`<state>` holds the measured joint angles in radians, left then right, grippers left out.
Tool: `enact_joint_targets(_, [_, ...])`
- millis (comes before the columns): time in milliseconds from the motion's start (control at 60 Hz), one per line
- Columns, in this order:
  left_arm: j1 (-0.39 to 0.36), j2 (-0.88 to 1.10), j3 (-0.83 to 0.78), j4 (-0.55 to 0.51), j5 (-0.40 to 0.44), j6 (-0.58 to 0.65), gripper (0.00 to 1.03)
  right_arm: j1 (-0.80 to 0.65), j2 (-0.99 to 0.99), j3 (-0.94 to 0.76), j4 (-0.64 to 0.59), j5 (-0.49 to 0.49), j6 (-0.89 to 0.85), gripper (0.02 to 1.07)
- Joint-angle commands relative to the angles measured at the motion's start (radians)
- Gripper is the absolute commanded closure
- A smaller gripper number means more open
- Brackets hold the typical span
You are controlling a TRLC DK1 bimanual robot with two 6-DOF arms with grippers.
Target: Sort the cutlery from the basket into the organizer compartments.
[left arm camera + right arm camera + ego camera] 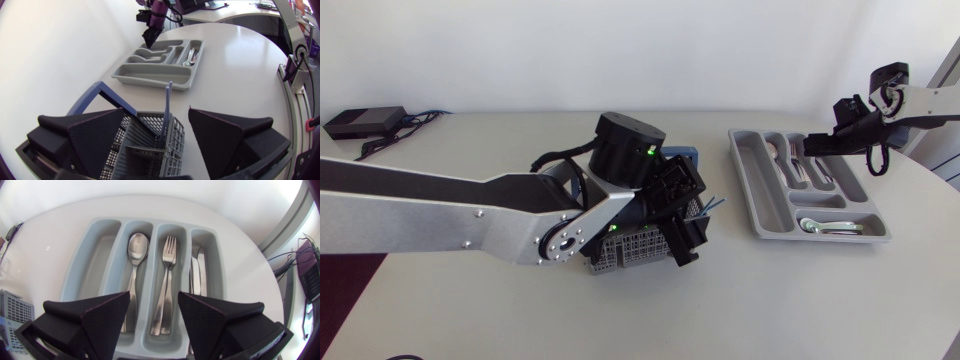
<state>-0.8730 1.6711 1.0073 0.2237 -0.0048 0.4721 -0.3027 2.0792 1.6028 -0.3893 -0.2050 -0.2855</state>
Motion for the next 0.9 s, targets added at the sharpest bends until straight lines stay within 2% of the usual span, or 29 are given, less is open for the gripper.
enact_joint_targets(0, [-0.007, 0.027, 0.005, 0.017, 0.012, -0.004, 0.36, 0.005, -0.093, -0.115, 0.029, -0.005, -0.027, 0.33])
enact_joint_targets(67, [-0.009, 0.035, 0.014, 0.019, 0.016, -0.010, 0.46, 0.007, -0.149, -0.182, 0.047, -0.014, -0.037, 0.33])
enact_joint_targets(183, [-0.012, 0.049, 0.028, 0.019, 0.039, -0.018, 0.56, 0.020, -0.240, -0.294, 0.082, -0.024, -0.047, 0.33])
enact_joint_targets(517, [-0.018, 0.101, 0.091, 0.011, 0.049, -0.033, 0.58, 0.066, -0.456, -0.503, 0.113, -0.040, -0.055, 0.33])
enact_joint_targets(700, [-0.018, 0.113, 0.109, 0.009, 0.069, -0.046, 0.78, 0.091, -0.521, -0.557, 0.118, -0.040, -0.058, 0.33])
enact_joint_targets(817, [-0.012, 0.128, 0.134, -0.037, 0.097, -0.064, 0.92, 0.105, -0.547, -0.581, 0.121, -0.039, -0.060, 0.33])
enact_joint_targets(883, [-0.011, 0.131, 0.136, -0.041, 0.101, -0.073, 0.95, 0.111, -0.562, -0.596, 0.122, -0.039, -0.061, 0.33])
